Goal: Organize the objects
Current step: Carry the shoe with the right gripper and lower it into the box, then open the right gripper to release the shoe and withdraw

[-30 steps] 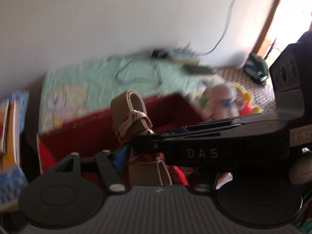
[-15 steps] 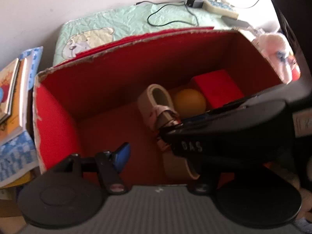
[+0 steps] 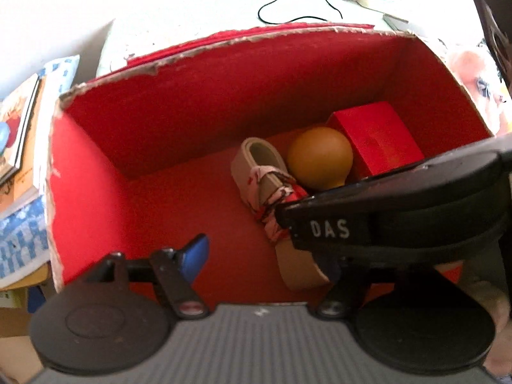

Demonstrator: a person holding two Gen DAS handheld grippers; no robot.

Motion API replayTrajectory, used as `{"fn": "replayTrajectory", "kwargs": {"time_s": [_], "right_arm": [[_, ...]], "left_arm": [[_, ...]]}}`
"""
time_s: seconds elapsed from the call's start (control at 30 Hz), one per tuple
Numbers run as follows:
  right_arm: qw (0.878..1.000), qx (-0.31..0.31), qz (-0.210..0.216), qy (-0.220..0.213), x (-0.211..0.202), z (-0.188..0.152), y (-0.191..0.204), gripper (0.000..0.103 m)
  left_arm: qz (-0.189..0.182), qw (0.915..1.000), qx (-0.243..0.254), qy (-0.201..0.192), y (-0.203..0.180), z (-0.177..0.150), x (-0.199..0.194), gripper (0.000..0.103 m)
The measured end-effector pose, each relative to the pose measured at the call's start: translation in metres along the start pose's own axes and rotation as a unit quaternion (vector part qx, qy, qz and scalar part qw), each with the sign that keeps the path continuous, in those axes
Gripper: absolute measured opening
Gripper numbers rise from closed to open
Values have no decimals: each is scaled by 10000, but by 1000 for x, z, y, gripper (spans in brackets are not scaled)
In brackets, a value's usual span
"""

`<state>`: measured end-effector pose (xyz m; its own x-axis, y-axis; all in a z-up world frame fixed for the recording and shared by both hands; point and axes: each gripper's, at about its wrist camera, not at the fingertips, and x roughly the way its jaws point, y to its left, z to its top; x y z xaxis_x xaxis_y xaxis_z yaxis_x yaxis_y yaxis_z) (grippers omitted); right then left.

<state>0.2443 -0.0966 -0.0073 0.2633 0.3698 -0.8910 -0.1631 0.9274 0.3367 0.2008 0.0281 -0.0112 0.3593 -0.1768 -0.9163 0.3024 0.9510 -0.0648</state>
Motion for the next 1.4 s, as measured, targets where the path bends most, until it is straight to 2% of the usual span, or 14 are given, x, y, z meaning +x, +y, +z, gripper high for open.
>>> {"fn": "replayTrajectory", "kwargs": {"time_s": [0.3, 0.5, 0.67, 0.87, 1.07, 1.2, 1.4], "right_arm": [[9998, -39, -58, -209, -9, -6, 0, 32], [9980, -53, -210, -587, -24, -11, -1, 32], [9966, 114, -149, -803, -43, -18, -11, 32], [9930, 122, -290, -1137, -59, -34, -12, 32], [9889, 45, -297, -1455, -72, -44, -5, 32], [9862, -11, -298, -1625, -79, -51, 1, 32], [9827, -73, -293, -1827, -92, -64, 2, 33]], "left_arm": [[136, 9999, 65, -37, -2, -1, 2, 78], [151, 9998, 133, -93, -5, 0, 1, 79], [310, 9989, 130, -316, -8, 1, -14, 79], [728, 9962, 154, -463, -16, -1, -29, 80], [883, 9945, -60, -560, -20, -7, -49, 80], [1116, 9915, -95, -658, -27, -11, -60, 80], [1225, 9893, -174, -775, -34, -22, -80, 81]]}}
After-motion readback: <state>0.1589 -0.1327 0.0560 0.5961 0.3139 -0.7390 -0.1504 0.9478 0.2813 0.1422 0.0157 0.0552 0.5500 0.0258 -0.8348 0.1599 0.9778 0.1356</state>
